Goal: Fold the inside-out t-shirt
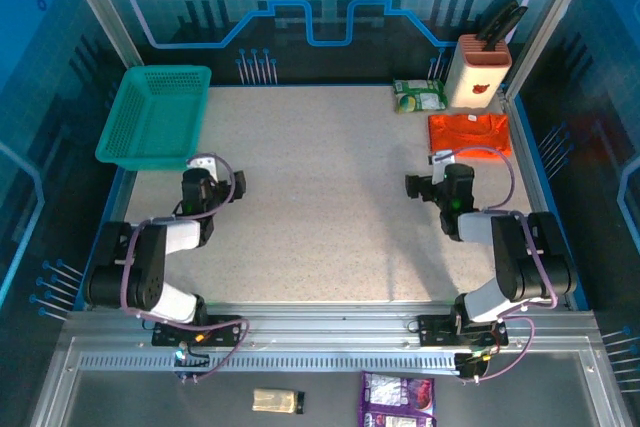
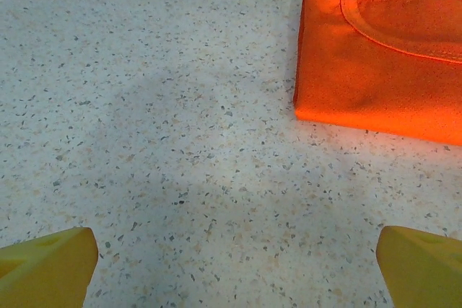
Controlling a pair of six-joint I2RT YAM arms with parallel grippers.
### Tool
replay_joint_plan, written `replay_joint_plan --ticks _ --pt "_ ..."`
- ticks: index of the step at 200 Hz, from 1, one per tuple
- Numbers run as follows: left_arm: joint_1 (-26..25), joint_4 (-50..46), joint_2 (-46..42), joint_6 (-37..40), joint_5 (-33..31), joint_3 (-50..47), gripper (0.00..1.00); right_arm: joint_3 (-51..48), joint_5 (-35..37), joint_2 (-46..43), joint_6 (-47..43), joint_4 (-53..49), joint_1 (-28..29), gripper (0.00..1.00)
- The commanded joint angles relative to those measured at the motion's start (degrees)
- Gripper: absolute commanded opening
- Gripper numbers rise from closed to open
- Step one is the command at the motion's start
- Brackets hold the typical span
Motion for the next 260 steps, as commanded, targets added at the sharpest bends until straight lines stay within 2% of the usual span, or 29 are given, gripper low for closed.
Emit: replay_joint_plan --ticks 1,26,33,79,260 --pt "0.78 13.63 2.27 1.73 4.36 -2.65 0.99 -3.30 -0.71 0.82 -1.43 14.41 0.65 1.00" --pt "0.72 11.93 2.52 2.76 5.73 -1.52 0.99 -2.47 -0.71 0.69 -1.12 11.90 0.49 1.00" --pt "0.56 11.97 2.59 2.94 5.88 -1.50 0.99 -2.71 -0.59 1.20 -1.25 13.83 0.49 1.00" --pt "-1.10 11.38 2.62 4.84 4.45 -1.14 0.99 -2.54 -0.67 1.01 -1.30 13.23 0.51 1.00" --pt "-0.80 11.04 2.63 4.57 5.22 -0.91 0.99 -2.53 -1.04 1.02 -1.46 13.02 0.54 1.00"
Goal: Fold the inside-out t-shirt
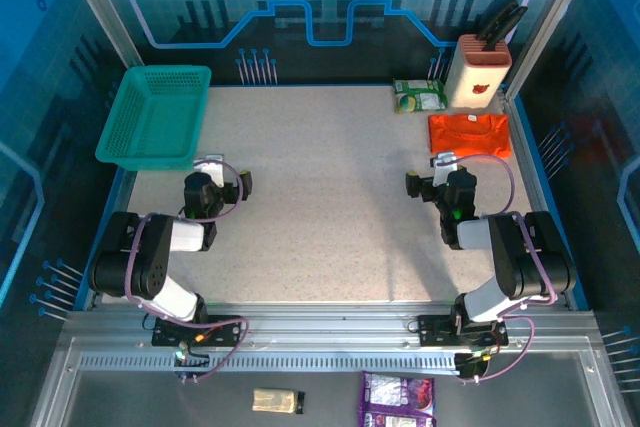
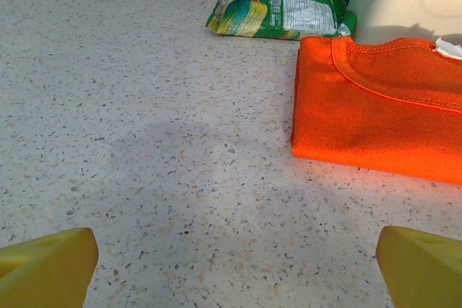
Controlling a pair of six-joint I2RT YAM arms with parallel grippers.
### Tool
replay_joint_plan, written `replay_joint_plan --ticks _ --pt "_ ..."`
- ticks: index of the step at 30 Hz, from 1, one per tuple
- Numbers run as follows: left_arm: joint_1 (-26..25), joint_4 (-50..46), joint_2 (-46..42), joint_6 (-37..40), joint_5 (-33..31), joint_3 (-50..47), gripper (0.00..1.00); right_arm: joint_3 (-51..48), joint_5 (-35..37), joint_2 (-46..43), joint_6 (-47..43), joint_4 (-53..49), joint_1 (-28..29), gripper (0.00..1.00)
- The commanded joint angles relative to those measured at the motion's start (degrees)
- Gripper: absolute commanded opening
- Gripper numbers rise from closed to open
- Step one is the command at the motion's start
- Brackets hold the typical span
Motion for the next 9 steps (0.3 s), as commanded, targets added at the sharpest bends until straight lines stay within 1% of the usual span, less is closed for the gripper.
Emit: replay_joint_plan --ticks 1,9 --pt "0.18 1.95 0.20 0.64 1.37 0.95 0.99 0.43 -0.40 0.39 -0.86 2.60 0.50 1.00" --pt "0.18 1.87 0.19 0.62 1.43 0.92 0.99 0.52 -0.62 0.40 -0.91 2.47 0.56 1.00"
